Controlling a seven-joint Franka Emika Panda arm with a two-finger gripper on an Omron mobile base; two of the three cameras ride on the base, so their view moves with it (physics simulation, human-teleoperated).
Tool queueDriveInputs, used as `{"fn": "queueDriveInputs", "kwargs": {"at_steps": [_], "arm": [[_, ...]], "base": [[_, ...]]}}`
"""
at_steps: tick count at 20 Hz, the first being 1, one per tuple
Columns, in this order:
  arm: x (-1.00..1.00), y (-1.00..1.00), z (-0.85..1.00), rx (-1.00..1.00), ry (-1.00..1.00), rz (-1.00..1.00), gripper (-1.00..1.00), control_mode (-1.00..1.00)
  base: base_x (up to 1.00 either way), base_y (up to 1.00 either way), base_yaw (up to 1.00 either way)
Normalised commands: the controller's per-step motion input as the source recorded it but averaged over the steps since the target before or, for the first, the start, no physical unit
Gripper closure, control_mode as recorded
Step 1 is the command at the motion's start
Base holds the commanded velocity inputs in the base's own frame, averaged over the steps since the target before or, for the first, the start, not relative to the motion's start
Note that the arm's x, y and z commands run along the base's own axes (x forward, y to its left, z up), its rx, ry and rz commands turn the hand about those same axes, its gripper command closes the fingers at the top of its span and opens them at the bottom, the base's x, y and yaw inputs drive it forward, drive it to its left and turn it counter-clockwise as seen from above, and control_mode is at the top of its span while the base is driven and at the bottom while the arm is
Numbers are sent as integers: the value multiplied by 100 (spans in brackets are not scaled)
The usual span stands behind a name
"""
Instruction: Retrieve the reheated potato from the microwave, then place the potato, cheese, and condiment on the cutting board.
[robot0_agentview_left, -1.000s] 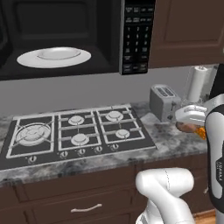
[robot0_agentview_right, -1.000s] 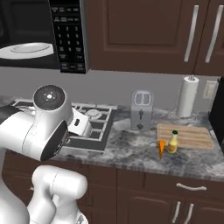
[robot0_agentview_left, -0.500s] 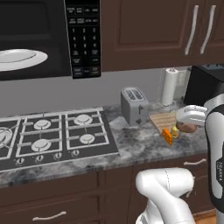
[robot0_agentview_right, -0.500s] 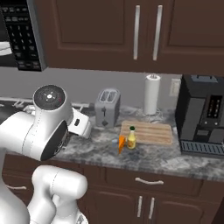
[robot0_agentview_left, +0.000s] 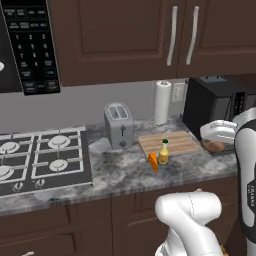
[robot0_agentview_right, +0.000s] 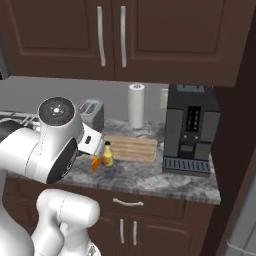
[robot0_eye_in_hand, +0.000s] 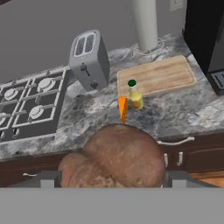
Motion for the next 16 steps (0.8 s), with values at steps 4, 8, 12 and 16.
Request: {"fn": "queueDriveInputs", "kwargs": {"at_steps": [4,8,12,16], "arm": [[0,0,0,0,0,0,100,100],[0,0,0,0,0,0,100,100],[0,0,0,0,0,0,100,100],[0,0,0,0,0,0,100,100]], "base": [[38,-59,0],[56,-37,0],[50,-24,0],[43,-16,0]]}}
